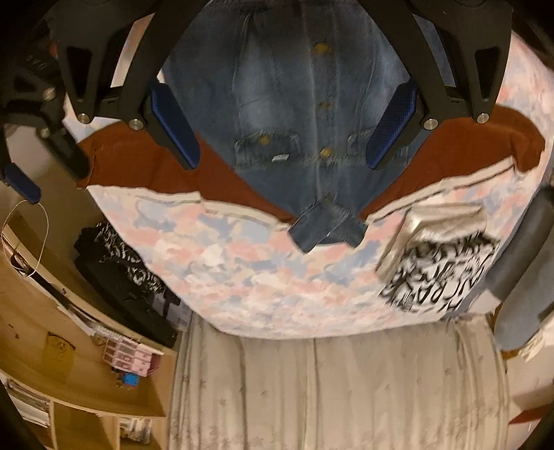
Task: Fold large clothes
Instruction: 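Grasp the cuff of a brown sleeve with the right tool and lift it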
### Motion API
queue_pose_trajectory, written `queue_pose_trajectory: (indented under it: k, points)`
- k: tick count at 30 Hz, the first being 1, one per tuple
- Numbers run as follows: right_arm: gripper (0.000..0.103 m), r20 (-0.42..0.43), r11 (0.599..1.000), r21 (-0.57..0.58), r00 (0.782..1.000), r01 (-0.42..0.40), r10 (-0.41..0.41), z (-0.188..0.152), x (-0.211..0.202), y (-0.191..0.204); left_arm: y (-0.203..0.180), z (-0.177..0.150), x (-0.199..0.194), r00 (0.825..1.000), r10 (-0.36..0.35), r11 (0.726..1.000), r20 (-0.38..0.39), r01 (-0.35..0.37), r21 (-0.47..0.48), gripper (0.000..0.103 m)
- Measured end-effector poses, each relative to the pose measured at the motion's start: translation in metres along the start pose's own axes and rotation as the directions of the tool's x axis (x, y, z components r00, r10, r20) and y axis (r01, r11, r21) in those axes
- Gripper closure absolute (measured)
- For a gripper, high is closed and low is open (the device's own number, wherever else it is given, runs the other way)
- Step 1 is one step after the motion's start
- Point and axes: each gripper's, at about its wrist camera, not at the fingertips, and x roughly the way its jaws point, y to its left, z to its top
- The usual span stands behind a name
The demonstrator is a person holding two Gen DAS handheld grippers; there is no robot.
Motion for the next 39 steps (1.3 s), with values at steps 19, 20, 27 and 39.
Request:
queue_pose_trajectory:
  k: [19,20,27,39]
  points:
    - [0.0,-0.259,0.95,0.245,0.957,0.195,-0.13,-0.033,0.144,-0.277,-0.12,0.02,0.161,0.99,-0.127,0.992,-0.057,0.127,-0.005,0.007]
    - [0.001,-0.283,0.942,0.267,0.951,0.202,-0.123,-0.041,0.158,-0.294,-0.127,0.016,0.178,0.991,-0.106,0.994,-0.086,0.107,0.0,0.007]
    - [0.017,-0.439,0.844,0.439,0.893,0.309,-0.098,-0.126,0.214,-0.387,-0.146,-0.03,0.27,0.975,-0.031,0.999,-0.218,0.033,0.005,0.015]
    - [0.018,-0.473,0.669,0.64,0.88,0.378,-0.045,-0.224,0.266,-0.458,-0.163,-0.06,0.292,0.969,-0.107,0.992,-0.225,0.119,0.04,0.016]
